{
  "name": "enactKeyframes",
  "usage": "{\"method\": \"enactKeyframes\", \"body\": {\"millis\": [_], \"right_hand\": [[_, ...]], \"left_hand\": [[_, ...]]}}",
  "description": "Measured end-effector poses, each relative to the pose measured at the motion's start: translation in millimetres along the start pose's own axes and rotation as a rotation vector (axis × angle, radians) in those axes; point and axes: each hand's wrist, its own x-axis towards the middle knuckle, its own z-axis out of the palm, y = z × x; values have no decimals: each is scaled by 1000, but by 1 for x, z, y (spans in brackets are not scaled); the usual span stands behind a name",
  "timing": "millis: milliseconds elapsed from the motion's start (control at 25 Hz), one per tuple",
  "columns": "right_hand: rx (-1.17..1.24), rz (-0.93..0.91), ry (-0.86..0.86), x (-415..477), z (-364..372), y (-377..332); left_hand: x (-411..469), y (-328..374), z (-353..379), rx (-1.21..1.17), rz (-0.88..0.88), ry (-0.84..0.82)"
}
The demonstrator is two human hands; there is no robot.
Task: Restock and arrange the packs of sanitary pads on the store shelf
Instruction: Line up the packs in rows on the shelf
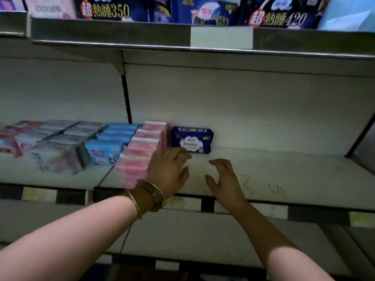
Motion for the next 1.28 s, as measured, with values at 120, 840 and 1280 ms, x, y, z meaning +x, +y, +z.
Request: {"method": "enactKeyframes", "body": {"millis": [120, 840, 1280], "right_hand": [[69, 22, 57, -19, -1, -19], [40, 159, -81, -193, 56, -152], [59, 226, -122, -231, 38, -75]], "left_hand": [[-48, 29, 3, -72, 26, -59], [-277, 29, -56, -341, -356, -185], [-291, 81, 11, -416, -738, -534]]}}
